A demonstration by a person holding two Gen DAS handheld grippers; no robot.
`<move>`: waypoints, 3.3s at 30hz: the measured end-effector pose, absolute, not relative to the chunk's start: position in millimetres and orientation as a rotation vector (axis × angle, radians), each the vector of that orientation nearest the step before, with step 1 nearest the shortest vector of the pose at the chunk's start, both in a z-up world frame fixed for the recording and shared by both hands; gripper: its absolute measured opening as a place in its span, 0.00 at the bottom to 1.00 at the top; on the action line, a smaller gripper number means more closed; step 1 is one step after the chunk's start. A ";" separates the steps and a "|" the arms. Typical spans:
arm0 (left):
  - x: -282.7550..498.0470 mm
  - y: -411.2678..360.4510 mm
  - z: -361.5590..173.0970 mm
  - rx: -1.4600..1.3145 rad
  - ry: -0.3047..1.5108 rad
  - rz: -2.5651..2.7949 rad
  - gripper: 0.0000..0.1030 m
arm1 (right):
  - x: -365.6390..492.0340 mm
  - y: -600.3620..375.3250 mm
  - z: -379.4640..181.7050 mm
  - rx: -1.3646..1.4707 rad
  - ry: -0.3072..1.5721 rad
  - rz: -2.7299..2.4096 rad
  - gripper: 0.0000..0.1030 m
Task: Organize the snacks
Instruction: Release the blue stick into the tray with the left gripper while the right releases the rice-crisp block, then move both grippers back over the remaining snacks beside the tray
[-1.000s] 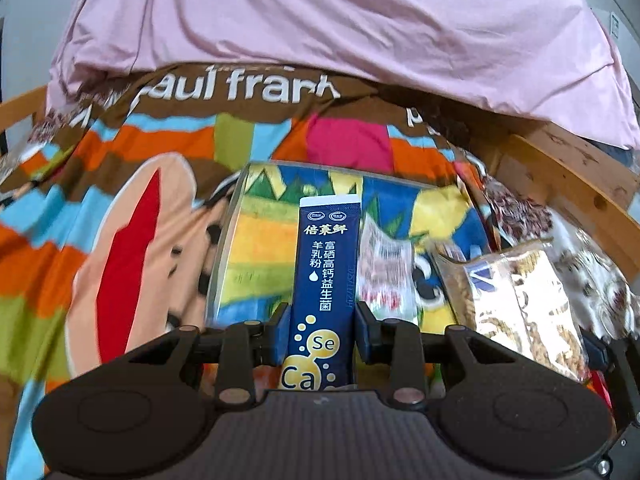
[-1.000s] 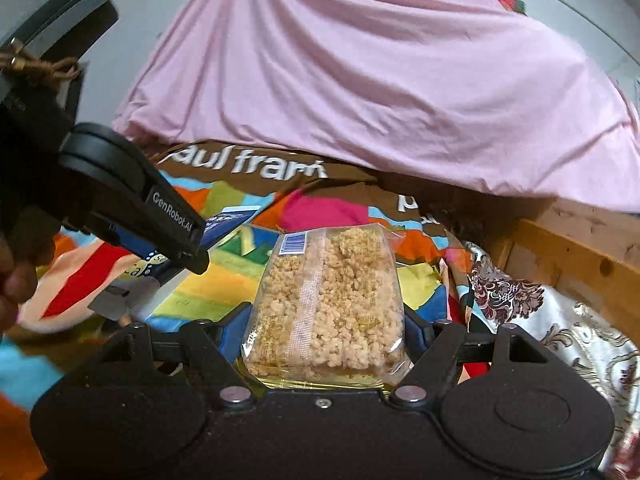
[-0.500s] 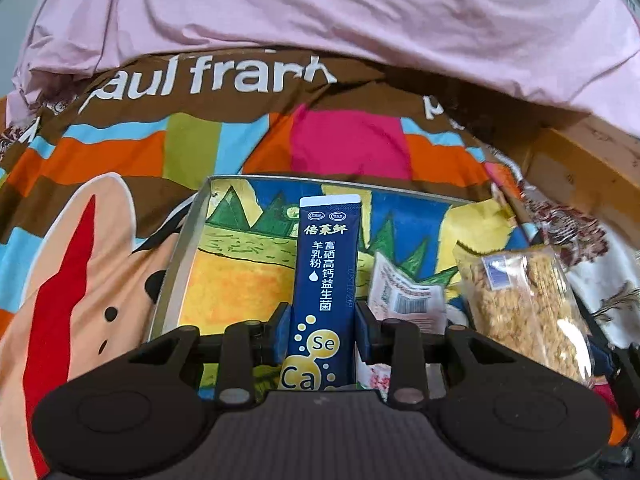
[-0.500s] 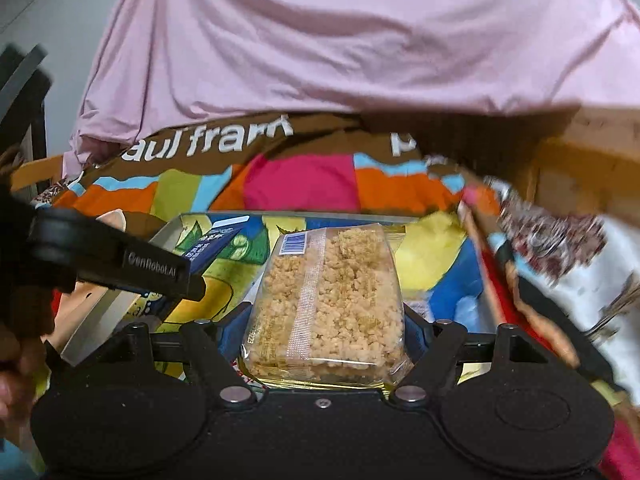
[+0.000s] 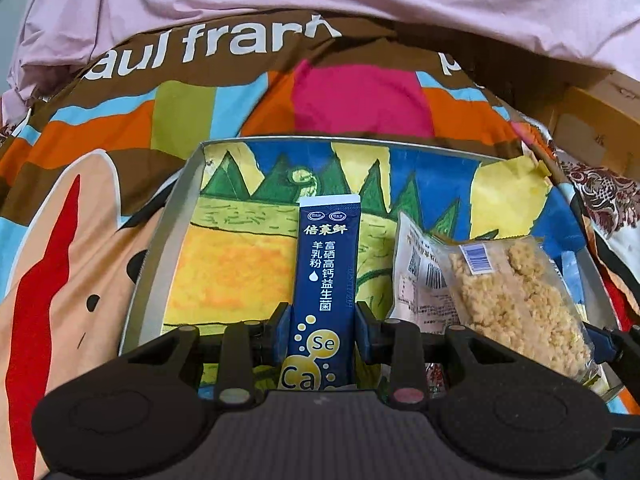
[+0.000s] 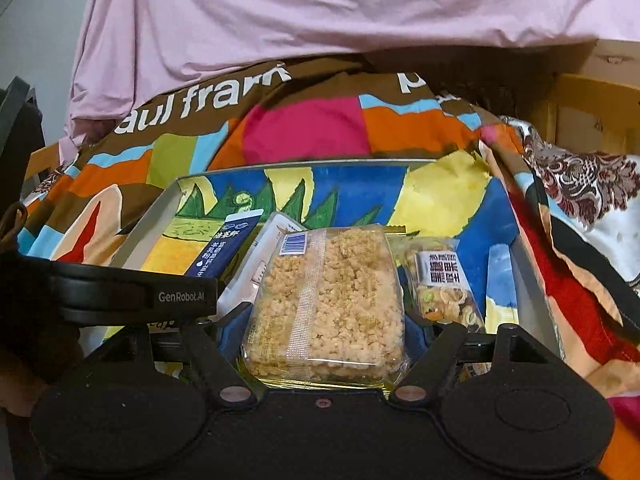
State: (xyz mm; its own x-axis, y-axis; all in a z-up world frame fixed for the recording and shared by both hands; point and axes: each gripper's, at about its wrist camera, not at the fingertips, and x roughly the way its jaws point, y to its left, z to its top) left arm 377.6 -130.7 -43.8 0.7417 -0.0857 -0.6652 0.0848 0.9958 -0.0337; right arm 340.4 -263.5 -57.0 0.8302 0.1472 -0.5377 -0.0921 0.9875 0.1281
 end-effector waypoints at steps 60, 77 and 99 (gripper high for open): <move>135.1 -32.7 51.2 -0.226 0.440 -0.142 1.00 | 61.4 -262.9 38.5 -0.016 0.221 0.016 0.99; 103.0 -35.4 5.5 -0.122 0.542 -0.199 1.00 | 46.4 -246.8 8.1 -0.091 0.430 -0.027 0.99; 116.9 -76.5 -24.7 0.059 0.642 -0.345 1.00 | 81.4 -263.0 8.1 -0.089 0.512 -0.015 0.99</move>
